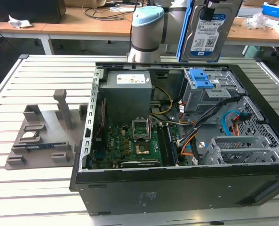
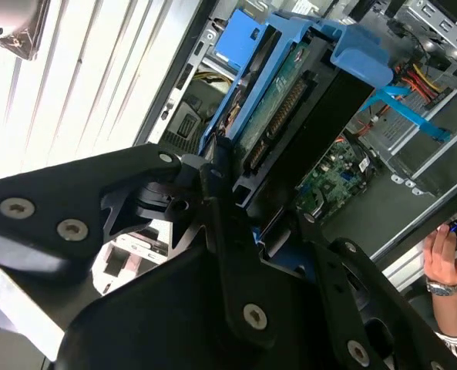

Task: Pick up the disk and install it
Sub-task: 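Pick up the disk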

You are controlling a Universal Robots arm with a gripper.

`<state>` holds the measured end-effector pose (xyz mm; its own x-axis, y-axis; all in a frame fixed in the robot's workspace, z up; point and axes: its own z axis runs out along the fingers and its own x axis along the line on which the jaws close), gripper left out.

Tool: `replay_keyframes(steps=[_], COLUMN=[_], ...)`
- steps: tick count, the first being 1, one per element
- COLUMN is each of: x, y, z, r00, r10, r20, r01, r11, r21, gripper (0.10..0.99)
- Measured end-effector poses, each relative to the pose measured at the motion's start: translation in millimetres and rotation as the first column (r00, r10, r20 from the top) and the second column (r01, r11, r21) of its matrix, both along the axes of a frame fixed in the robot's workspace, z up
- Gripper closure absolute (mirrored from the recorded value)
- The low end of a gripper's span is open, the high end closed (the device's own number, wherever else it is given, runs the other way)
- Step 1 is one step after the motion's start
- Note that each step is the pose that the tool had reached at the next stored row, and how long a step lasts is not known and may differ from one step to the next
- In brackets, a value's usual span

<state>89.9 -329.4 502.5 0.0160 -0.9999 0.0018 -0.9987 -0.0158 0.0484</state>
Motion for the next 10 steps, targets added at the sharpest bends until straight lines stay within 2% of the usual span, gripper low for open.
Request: replay_keyframes(steps=[6, 10], x=[0.7, 0.7], y=[-0.6, -4.7], z=[0.1, 0.0], r00=[1.0000, 1.0000], r10=[0.000, 0.000], r20=[-0.0001, 0.0000], r01=[0.000, 0.000], r11=[1.0000, 1.0000], r21=[0.000, 0.000], gripper=[0.722, 0.722])
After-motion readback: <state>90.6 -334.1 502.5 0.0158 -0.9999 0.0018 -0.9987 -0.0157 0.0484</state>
